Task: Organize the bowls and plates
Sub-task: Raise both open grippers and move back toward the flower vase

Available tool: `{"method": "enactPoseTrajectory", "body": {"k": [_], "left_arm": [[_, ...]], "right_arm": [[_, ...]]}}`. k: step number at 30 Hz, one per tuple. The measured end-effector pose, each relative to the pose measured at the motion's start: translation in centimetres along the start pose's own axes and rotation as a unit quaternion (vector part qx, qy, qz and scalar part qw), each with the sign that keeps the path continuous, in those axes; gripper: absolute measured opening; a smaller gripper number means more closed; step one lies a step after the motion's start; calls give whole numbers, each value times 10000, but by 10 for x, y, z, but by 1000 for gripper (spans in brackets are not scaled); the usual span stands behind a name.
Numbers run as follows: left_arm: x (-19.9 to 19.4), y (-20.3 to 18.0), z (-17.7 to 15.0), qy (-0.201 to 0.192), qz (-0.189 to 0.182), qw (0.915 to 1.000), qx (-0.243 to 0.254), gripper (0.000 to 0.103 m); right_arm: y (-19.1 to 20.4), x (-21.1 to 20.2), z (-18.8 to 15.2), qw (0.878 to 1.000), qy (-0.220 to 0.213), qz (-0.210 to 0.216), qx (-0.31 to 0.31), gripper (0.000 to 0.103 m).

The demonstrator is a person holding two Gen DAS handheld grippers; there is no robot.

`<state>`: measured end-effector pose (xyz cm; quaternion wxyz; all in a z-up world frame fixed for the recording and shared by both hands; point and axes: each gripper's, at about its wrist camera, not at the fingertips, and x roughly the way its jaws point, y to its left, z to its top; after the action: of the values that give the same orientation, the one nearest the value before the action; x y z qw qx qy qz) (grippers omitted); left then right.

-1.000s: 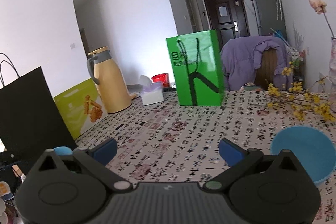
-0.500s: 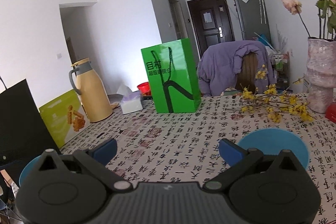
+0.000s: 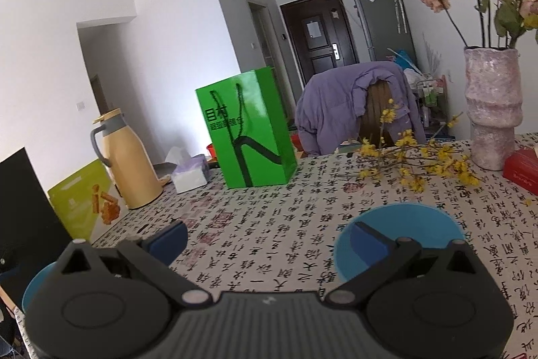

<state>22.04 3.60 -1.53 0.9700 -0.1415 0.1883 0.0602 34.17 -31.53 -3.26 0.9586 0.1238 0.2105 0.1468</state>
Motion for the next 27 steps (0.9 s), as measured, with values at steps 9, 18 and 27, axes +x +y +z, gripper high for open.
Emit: {"method": "enactPoseTrajectory", "body": {"k": [9, 18, 27], "left_arm": [[14, -26, -5, 133, -100, 9998, 125, 103], [27, -57, -7, 246, -309, 9989, 255, 103], [47, -95, -10, 443, -572, 9968, 328, 103]], "right_arm": [[-29, -2, 5, 9997, -7, -125, 209, 103], [-58, -3, 18, 9993, 47, -327, 154, 103], [-78, -4, 39, 9988, 81, -458, 129, 103]]}}
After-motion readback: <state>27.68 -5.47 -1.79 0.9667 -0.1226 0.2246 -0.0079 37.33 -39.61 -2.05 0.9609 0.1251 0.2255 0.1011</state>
